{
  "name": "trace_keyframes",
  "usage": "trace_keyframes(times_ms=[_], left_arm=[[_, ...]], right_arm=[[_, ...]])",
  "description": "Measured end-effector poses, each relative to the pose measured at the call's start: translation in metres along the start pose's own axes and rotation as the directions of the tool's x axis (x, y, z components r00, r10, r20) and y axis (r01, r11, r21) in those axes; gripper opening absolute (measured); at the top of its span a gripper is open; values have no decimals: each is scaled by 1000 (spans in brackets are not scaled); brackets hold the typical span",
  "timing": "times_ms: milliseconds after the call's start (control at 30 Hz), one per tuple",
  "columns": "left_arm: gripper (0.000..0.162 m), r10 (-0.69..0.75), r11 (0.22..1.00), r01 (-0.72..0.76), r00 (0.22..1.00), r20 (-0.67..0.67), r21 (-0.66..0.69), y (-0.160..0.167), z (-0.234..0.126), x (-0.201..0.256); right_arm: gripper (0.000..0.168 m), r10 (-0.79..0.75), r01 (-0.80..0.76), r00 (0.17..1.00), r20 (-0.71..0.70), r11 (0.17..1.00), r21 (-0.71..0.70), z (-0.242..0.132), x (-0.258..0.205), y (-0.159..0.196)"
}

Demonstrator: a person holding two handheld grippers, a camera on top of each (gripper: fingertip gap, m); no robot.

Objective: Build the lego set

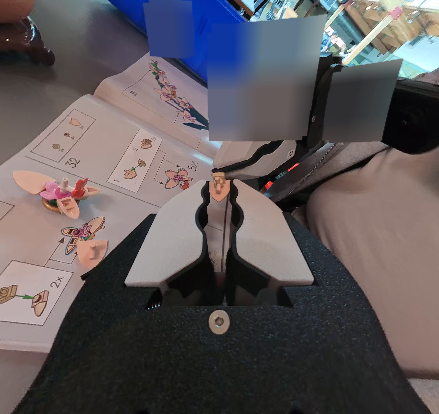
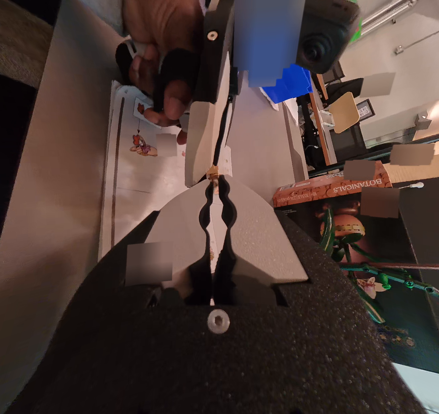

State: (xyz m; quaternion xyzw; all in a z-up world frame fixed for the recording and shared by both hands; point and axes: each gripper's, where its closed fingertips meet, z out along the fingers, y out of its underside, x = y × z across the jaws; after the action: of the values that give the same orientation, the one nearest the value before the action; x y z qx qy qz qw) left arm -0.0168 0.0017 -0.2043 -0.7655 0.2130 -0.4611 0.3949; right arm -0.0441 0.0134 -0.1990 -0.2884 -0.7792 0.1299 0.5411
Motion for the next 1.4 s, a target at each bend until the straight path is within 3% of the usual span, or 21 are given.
trace_keyframes(times_ms=[133, 500, 933, 1233, 1333, 1400], left_arm=[[15, -41, 998, 44, 997, -69, 38, -4, 0, 7], [15, -51, 999, 51, 988, -148, -10, 0, 1, 14], [15, -35, 999, 31, 987, -155, -31, 2, 2, 13], [15, 111, 992, -93, 964, -241, 85, -7, -9, 32], [15, 201, 975, -175, 956, -216, 135, -11, -11, 32], [15, 315, 939, -288, 940, -130, 189, -18, -15, 30]], right_arm=[[5, 53, -53, 999, -5, 998, 43, -2, 2, -2], [5, -36, 23, 994, 99, 991, 129, -9, -3, -10], [6, -60, 39, 986, 154, 990, 137, -7, -5, -10], [7, 67, -116, 979, 192, 959, 258, -15, 6, -25], [9, 179, -260, 942, 285, 925, 277, -20, 8, -30], [14, 323, -434, 864, 386, 866, 249, -23, 11, -30]])
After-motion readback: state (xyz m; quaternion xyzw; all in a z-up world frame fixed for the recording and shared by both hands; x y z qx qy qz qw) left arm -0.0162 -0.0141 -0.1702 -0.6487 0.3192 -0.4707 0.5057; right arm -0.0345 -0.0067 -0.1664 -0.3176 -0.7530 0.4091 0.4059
